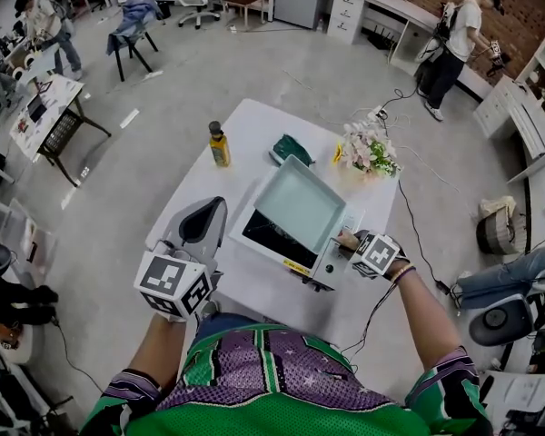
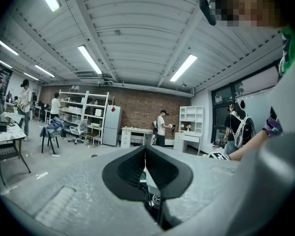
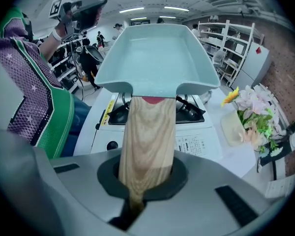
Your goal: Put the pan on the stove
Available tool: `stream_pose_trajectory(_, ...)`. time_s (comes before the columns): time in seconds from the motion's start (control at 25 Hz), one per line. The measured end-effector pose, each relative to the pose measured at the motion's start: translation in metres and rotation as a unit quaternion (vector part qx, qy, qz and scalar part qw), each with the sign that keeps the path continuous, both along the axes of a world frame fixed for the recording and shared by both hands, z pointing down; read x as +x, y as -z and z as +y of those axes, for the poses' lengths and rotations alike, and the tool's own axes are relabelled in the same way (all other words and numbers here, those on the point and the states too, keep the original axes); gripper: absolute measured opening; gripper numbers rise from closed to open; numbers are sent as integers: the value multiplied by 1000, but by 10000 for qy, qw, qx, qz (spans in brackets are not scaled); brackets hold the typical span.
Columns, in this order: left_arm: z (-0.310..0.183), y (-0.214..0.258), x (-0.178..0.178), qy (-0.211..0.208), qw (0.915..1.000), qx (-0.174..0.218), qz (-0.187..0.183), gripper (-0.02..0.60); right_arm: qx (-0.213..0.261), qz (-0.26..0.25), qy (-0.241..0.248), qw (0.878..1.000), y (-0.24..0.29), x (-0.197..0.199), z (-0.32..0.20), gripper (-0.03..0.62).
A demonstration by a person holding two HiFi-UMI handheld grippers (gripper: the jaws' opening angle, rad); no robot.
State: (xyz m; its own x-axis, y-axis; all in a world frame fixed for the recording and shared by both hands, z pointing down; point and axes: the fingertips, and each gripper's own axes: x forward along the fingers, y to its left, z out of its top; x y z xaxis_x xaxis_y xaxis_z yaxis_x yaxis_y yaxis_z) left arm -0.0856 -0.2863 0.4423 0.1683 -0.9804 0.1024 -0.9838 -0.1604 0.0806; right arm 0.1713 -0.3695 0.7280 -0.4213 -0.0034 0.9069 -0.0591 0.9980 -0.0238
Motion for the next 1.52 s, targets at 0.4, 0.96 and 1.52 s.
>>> stream_pose_trajectory(0.4,-2,-5,-6,40,10000,-62,21,18,-152,432,-50,9989,-11,7,-10,3)
stream_pose_trajectory(0.96,-1,-11,-19,120,9998,-140,117,18,-289,1019,267,9940,-8,13,-12,3)
stream_pose_trajectory(1.52,5,-18,-21,150,9996,-195,153,18,-276,1597,391,9860,-13,19,-14,5)
